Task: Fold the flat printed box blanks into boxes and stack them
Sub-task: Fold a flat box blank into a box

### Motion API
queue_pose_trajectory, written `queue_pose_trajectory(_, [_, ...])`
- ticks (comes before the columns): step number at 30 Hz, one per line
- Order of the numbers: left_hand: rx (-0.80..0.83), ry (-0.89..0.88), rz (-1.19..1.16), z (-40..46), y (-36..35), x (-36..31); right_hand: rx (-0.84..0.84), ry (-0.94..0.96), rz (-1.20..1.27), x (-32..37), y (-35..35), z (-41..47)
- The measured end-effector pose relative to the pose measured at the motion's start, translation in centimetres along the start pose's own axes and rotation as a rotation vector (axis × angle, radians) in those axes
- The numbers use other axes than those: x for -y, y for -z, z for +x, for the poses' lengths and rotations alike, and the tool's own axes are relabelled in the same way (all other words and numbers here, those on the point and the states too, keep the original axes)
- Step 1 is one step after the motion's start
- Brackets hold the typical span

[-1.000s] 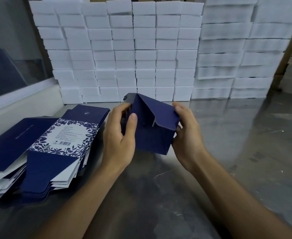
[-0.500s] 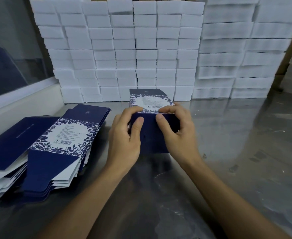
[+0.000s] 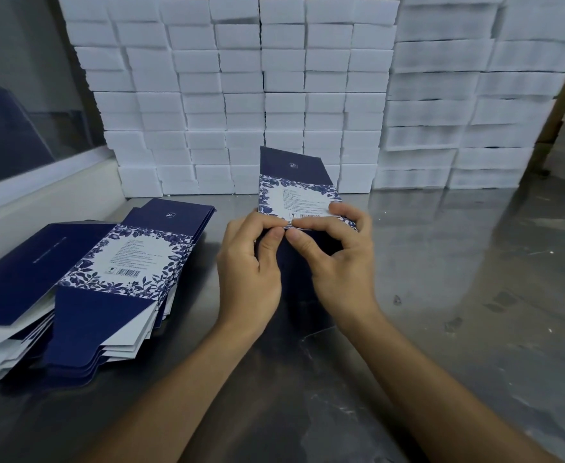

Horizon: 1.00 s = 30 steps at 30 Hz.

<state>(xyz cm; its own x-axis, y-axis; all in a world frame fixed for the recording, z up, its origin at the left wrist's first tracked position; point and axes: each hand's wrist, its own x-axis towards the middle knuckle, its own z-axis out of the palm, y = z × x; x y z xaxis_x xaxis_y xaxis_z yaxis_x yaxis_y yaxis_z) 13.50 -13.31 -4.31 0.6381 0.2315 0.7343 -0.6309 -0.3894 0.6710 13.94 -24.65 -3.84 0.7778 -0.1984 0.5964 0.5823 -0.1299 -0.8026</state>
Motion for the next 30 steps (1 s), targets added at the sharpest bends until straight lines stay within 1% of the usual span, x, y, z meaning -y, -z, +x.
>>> queue_pose_trajectory(5, [-0.014, 0.028, -0.055, 0.2, 0.4, 0.1, 0.037, 0.080, -0.058, -0.2, 0.3, 0.1])
queue_pose_trajectory(8, [-0.034, 0.043, -0.107, 0.5, 0.8, -0.1, 0.029, 0.105, -0.062, -0.4, 0.4, 0.2])
queue_pose_trajectory(16, [-0.025, 0.060, -0.105, 0.2, 1.2, 0.5, 0.029, 0.178, -0.104, -1.1, 1.5, 0.5])
queue_pose_trajectory(21, [-0.030, 0.055, -0.101, 0.1, 1.0, 0.6, -0.005, 0.205, -0.107, -1.0, 1.5, 0.7])
queue_pose_trajectory(25, [-0.041, 0.064, -0.102, 0.4, 1.2, 0.4, -0.004, 0.185, -0.102, -1.1, 1.6, 0.6])
queue_pose_trajectory(30, [-0.058, 0.114, -0.136, 0.9, 1.7, 0.5, -0.021, 0.150, 0.006, -0.5, 1.9, 0.8])
